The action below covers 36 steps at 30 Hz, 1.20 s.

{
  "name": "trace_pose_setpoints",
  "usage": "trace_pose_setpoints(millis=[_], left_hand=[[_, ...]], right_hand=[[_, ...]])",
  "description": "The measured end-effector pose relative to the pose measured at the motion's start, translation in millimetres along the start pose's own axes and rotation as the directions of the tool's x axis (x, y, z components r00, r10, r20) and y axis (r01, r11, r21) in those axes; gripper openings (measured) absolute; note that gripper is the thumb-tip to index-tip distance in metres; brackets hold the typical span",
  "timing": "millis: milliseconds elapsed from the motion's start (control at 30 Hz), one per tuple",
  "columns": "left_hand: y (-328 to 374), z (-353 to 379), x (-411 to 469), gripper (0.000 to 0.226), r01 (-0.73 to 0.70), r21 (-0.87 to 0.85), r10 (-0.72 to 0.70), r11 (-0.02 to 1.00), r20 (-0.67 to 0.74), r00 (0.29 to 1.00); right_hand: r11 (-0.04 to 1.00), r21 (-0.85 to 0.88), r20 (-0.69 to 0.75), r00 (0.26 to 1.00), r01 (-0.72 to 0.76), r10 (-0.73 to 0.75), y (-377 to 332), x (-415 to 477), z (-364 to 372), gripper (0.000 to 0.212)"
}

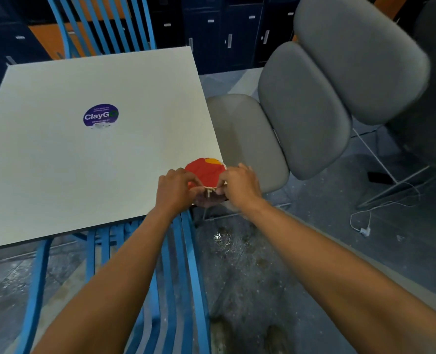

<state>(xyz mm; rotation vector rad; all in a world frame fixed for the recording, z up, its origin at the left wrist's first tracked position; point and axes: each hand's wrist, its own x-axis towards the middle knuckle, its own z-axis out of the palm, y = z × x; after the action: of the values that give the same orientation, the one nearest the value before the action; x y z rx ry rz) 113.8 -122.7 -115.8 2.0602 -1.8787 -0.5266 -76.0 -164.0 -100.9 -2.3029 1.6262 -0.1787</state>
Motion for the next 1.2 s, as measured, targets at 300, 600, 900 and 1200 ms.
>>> trace_pose_setpoints(millis=[300,600,900,1200], left_hand=[[68.9,-66.1,-3.4,0.006,0.126,-0.438,-0.11,0.89,0.063,0.992],[172.6,-1.8,-107.9,0.012,0.304,-0.607,-0.153,0.734,0.289,0.945],[279.6,165.6,-213.7,0.013,0.455,-0.646,-0.257,0.613,0.382,0.888],[315.5,246.6,-252.4,0.011,0.551,-0.547,-0.328,0.63,0.456,0.827]], right_hand=[[0.96,0.275,-0.065,0.995,-0.06,0.08,6.3,-13.8,-89.5,0.003],[0.925,0.376,0.243,0.969,-0.044,-0.053,112.0,-130.7,-134.7,0.015],[0.959,0.281,0.488,0.865,-0.03,-0.116,263.9,-242.2,-99.8,0.01],[0.99,0.14,0.675,0.729,0.022,-0.112,321.1,-294.3,-41.5,0.015]])
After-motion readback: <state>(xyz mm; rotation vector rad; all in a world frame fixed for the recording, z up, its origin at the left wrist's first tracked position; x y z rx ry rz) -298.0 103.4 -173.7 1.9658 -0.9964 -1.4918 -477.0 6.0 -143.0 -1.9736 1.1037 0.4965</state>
